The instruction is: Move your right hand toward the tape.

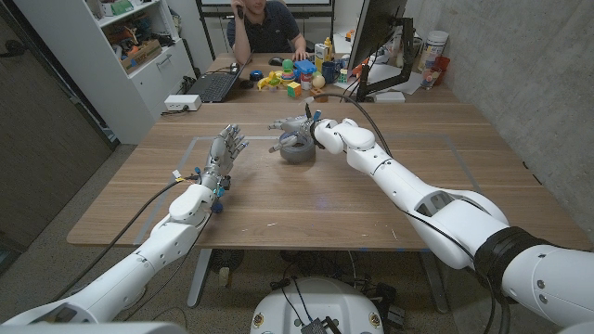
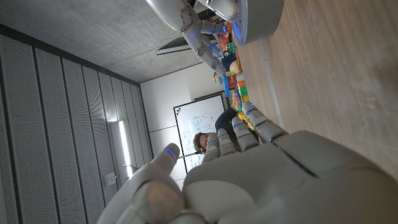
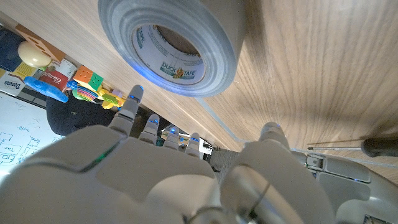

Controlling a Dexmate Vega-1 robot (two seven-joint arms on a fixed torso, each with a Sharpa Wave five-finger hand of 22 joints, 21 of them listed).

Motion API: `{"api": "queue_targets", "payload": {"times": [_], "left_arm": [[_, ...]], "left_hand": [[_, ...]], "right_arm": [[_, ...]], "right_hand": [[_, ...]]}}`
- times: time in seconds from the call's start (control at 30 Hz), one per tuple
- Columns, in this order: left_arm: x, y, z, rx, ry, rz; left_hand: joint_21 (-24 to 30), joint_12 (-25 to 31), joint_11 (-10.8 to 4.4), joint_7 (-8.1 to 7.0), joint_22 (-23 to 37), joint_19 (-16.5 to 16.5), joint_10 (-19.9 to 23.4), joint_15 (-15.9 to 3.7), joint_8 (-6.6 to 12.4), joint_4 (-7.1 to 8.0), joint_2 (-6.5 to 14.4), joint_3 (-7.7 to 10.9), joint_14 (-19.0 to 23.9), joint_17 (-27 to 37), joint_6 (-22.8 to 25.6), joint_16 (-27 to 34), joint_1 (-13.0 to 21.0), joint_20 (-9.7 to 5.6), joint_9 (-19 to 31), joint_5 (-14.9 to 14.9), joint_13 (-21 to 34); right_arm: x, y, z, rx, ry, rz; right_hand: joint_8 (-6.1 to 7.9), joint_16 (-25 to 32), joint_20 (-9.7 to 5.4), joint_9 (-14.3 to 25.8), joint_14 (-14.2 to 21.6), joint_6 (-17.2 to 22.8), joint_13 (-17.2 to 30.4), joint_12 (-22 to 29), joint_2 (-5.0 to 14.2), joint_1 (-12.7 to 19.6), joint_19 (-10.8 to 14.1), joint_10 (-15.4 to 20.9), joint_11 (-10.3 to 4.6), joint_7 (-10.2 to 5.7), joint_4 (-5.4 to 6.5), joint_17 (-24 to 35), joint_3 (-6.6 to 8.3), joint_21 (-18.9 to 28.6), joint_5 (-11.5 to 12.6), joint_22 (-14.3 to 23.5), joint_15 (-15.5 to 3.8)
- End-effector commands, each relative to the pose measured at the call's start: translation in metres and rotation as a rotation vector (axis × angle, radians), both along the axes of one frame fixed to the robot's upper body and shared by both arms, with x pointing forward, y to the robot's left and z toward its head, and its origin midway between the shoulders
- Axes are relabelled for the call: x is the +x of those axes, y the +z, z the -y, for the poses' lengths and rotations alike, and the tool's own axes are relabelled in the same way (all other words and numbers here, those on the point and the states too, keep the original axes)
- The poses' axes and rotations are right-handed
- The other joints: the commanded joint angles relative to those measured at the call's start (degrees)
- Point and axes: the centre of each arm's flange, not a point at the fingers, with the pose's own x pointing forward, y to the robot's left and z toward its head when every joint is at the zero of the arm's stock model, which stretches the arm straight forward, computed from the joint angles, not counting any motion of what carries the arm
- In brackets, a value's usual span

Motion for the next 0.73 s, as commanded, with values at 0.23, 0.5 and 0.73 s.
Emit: {"api": "queue_targets", "payload": {"times": [0.23, 0.5, 0.73], "left_arm": [[0.0027, 0.0005, -0.0032, 0.002, -0.001, -0.004], [0.0045, 0.0009, -0.0041, 0.002, -0.001, -0.006], [0.006, 0.0019, -0.0043, 0.003, -0.002, -0.005]], "left_hand": [[-0.25, 0.37, -0.31, -0.12, 0.08, 0.69, -0.16, -2.3, 0.19, 0.01, 5.85, 0.13, 0.44, 0.1, 0.22, 0.12, -0.18, -2.01, 0.2, 0.21, 0.28], [-0.37, 0.36, -0.25, -0.11, 0.08, 0.73, -0.19, -2.28, 0.18, 0.02, 5.85, 0.11, 0.39, 0.1, 0.19, 0.1, -0.19, -1.97, 0.2, 0.21, 0.28], [-0.47, 0.36, -0.28, -0.11, 0.09, 0.77, -0.18, -2.31, 0.18, 0.02, 5.85, 0.09, 0.38, 0.1, 0.18, 0.09, -0.2, -1.99, 0.2, 0.21, 0.28]], "right_arm": [[0.0055, -0.0019, 0.0023, 0.01, 0.005, -0.004], [0.0086, -0.0033, 0.0035, 0.01, 0.005, -0.005], [0.0113, -0.0045, 0.0038, 0.014, 0.005, -0.002]], "right_hand": [[0.29, -0.28, 0.24, 0.2, 0.49, 0.94, 0.11, 0.54, -0.08, 0.75, 0.79, 0.53, 0.1, -0.03, 0.15, 0.04, -0.54, -0.55, 0.33, 0.18, -0.16], [0.24, -0.42, 0.24, 0.19, 0.54, 1.04, 0.1, 0.52, -0.01, 0.82, 1.08, 0.62, 0.08, -0.04, 0.17, 0.04, -0.75, -0.83, 0.34, 0.17, -0.17], [0.14, -0.52, 0.24, 0.19, 0.6, 0.97, 0.09, 0.48, 0.04, 0.87, 1.28, 0.61, 0.06, -0.04, 0.19, 0.03, -0.92, -1.06, 0.36, 0.17, -0.22]]}}
